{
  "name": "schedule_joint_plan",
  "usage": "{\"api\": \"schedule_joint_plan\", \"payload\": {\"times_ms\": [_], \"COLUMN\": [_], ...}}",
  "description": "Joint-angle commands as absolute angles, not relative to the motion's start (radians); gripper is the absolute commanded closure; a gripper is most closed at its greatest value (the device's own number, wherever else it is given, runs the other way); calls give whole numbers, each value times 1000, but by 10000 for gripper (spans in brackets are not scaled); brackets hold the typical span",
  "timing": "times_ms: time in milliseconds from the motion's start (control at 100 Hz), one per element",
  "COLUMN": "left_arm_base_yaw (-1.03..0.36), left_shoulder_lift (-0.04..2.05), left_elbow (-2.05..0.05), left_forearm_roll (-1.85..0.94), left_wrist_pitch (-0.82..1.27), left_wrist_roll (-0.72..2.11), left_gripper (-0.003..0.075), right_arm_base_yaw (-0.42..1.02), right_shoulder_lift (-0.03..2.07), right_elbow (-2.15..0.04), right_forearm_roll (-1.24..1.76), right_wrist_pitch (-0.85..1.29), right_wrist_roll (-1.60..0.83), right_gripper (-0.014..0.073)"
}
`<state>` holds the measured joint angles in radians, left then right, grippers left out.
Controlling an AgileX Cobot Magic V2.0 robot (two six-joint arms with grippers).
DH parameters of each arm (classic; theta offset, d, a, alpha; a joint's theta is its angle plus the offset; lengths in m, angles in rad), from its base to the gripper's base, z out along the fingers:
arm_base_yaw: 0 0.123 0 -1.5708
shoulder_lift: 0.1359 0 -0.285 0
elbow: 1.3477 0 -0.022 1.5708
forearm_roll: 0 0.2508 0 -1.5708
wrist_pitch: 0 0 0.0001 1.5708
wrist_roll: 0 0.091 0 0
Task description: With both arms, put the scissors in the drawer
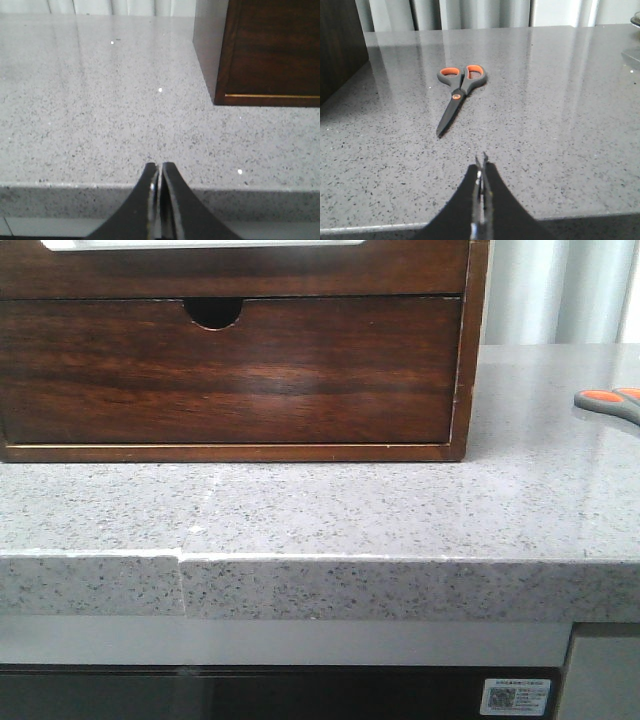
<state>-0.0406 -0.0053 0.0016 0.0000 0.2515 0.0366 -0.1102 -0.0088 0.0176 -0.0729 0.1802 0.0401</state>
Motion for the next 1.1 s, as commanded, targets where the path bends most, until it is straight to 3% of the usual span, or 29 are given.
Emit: {"api": "schedule_joint_plan", "payload": {"times_ms": [0, 90, 480, 800, 1090], "left_arm_base_yaw": [-38, -38, -38, -38, -38], "left_shoulder_lift": [-37, -37, -37, 8, 110], "left_elbow": [26, 26, 12, -207, -350], "left_forearm_roll": [0, 11, 13, 16, 101], "left_wrist_pitch": [141, 118, -105, 79, 94], "left_wrist_roll": [27, 27, 27, 27, 27], "left_gripper": [739, 739, 739, 739, 738], "right_arm_base_yaw": [-116, -116, -59, 84, 95], "right_shoulder_lift": [-29, -29, -21, 163, 290], "right_elbow": [27, 27, 4, -186, -289], "right_forearm_roll": [-78, -59, -25, -25, -25], "right_wrist_pitch": [35, -58, -26, 86, 75], "right_wrist_roll": [33, 33, 44, 44, 44], "right_gripper": [665, 665, 664, 665, 665]}}
